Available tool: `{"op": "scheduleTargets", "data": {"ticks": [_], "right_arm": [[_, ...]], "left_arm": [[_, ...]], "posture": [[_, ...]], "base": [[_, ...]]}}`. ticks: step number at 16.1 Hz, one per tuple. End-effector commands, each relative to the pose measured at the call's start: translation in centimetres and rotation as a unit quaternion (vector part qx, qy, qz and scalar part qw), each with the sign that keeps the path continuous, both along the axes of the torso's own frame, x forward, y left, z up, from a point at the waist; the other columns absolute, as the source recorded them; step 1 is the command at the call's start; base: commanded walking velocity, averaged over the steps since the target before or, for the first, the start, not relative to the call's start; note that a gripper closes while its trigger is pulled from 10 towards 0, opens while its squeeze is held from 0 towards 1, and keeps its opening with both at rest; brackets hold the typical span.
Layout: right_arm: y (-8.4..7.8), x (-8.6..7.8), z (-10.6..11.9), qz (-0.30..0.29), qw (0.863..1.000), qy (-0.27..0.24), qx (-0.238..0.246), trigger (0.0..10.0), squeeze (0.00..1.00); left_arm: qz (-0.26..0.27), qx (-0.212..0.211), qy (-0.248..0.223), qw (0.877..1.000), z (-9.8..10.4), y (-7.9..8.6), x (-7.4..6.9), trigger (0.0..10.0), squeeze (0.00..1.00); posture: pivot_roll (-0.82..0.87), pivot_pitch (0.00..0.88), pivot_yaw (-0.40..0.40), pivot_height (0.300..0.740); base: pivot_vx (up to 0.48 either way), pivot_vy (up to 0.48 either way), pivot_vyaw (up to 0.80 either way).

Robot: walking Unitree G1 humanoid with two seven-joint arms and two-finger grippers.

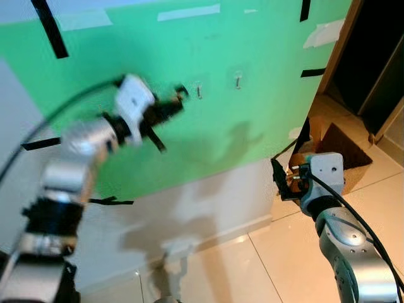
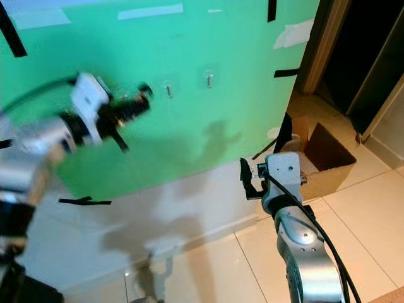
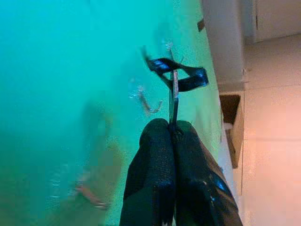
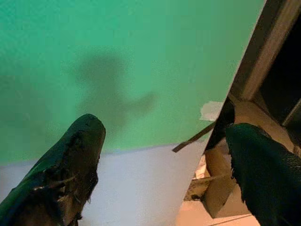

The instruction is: Hang keys on a hook

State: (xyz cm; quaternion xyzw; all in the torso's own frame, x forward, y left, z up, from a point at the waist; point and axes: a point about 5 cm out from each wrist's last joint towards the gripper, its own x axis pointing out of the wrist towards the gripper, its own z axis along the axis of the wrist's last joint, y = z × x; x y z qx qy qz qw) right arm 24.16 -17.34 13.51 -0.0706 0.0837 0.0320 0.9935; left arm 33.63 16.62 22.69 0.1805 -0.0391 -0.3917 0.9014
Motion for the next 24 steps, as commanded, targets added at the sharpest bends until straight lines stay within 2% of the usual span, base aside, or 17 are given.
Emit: {"op": "scheduleTargets", "data": {"ticks": [1,3,6,8,11,14,24], "right_arm": [[0.4,0.1,0.5,0.015,1.000,-0.006,0.002,10.0,0.00],[0.9,0.1,0.8,0.038,0.999,-0.003,-0.004,10.0,0.00],[1.3,-0.2,0.8,0.060,0.998,0.003,-0.012,10.0,0.00],[1.8,-0.2,0.9,0.078,0.997,0.009,-0.015,10.0,0.00],[2.2,-0.2,1.0,0.091,0.996,0.012,-0.022,10.0,0.00],[2.1,-0.2,1.1,0.090,0.996,0.011,-0.022,10.0,0.00],[2.2,0.3,1.4,0.093,0.995,0.008,-0.026,10.0,0.00]], "left_arm": [[0.003,0.017,0.012,1.000,-0.2,0.7,0.2,10.0,0.00],[-0.002,0.022,0.038,0.999,0.4,2.0,0.2,10.0,0.00],[-0.004,0.030,0.079,0.996,-0.4,3.4,-0.5,10.0,0.00],[0.019,0.077,0.098,0.992,-1.3,4.6,-0.5,10.0,0.00],[0.076,0.099,0.100,0.987,-1.4,5.6,0.6,10.0,0.00],[0.079,0.096,0.093,0.988,-1.2,5.2,1.1,10.0,0.00],[0.045,0.096,0.060,0.993,-1.2,1.3,3.1,10.0,0.00]], "posture": [[-0.09,0.000,0.072,0.740],[-0.09,0.000,0.075,0.740],[-0.08,0.000,0.075,0.740],[-0.08,0.000,0.072,0.740],[-0.08,0.000,0.075,0.740],[-0.08,0.000,0.076,0.740],[-0.08,0.000,0.070,0.740]], "base": [[0.000,0.000,0.00],[0.000,0.000,0.00],[0.000,0.000,0.00],[0.000,0.000,0.00],[0.000,0.000,0.00],[0.000,0.000,0.00],[0.000,0.000,0.00]]}}
